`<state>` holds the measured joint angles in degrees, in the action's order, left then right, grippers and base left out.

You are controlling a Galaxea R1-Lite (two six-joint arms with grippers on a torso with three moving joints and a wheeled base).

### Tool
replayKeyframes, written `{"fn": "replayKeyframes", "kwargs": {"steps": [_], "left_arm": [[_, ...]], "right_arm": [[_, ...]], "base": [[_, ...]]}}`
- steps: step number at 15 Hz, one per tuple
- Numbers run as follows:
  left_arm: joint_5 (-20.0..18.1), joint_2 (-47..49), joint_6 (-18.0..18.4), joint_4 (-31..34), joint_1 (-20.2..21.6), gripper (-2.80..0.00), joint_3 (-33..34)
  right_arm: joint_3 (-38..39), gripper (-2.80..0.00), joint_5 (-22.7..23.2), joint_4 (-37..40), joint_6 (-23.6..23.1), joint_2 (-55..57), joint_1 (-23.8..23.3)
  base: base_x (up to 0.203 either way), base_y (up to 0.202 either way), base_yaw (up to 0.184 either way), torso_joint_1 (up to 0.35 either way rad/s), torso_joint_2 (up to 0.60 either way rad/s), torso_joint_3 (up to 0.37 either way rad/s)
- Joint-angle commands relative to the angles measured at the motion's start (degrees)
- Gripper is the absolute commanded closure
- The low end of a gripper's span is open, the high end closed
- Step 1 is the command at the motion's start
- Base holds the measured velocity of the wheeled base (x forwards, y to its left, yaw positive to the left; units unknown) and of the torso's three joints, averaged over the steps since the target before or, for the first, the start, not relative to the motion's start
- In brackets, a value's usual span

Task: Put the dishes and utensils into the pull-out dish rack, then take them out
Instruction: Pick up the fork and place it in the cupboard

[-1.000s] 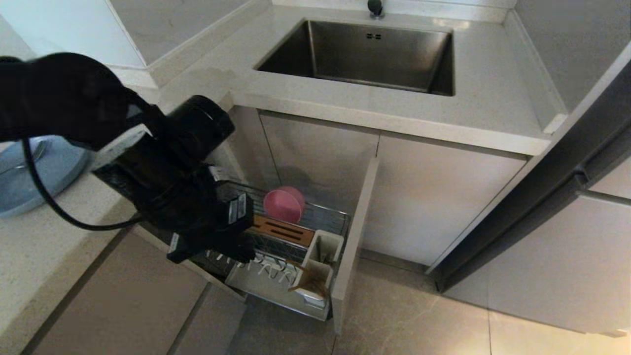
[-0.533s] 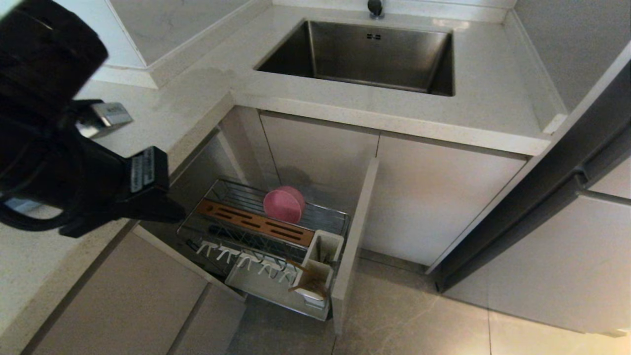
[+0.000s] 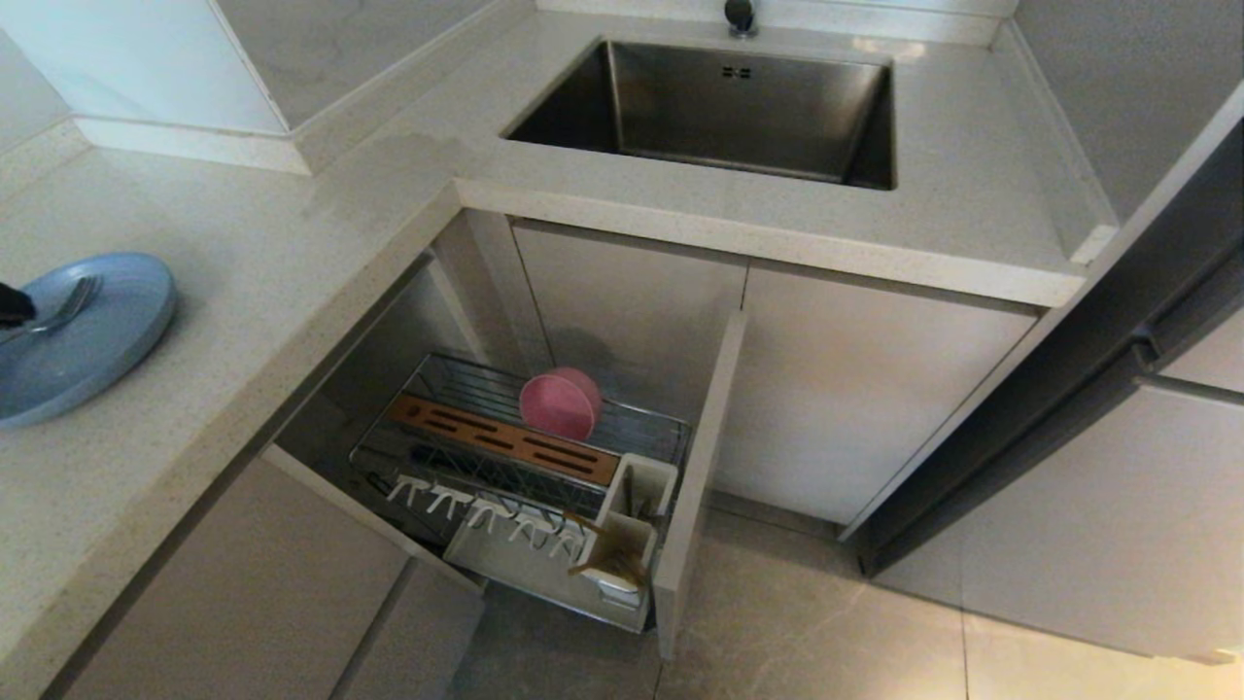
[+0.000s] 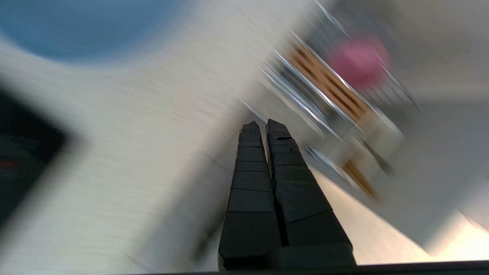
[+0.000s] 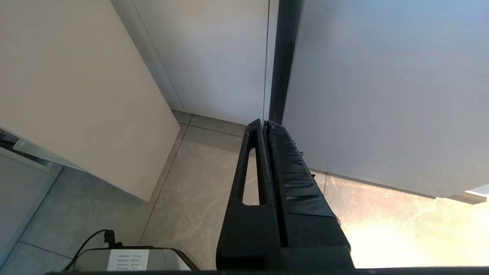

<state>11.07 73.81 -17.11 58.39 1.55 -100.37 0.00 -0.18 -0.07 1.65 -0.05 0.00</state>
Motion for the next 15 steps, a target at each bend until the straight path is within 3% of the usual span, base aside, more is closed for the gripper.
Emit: {"fn": "replayKeyframes", "kwargs": {"steps": [1, 6, 11, 15], "left_arm": [[-3.4, -3.3, 7.4, -1.6, 12.4, 0.0, -0.4], [-19.3, -5.7, 23.6, -4.9, 35.8, 0.0, 0.0], [-32.4, -4.3, 35.1, -5.4, 51.4, 0.0, -0.2], [-41.5, 2.4, 40.1, -5.3, 61.4, 0.0, -2.6]], "right_arm": [[0.0, 0.0, 0.0, 0.0, 0.0, 0.0, 0.0], [0.0, 0.0, 0.0, 0.0, 0.0, 0.0, 0.0], [0.0, 0.0, 0.0, 0.0, 0.0, 0.0, 0.0], [0.0, 0.0, 0.0, 0.0, 0.0, 0.0, 0.0]], "base": [[0.0, 0.0, 0.0, 0.0, 0.0, 0.0], [0.0, 0.0, 0.0, 0.0, 0.0, 0.0], [0.0, 0.0, 0.0, 0.0, 0.0, 0.0], [0.0, 0.0, 0.0, 0.0, 0.0, 0.0]]}}
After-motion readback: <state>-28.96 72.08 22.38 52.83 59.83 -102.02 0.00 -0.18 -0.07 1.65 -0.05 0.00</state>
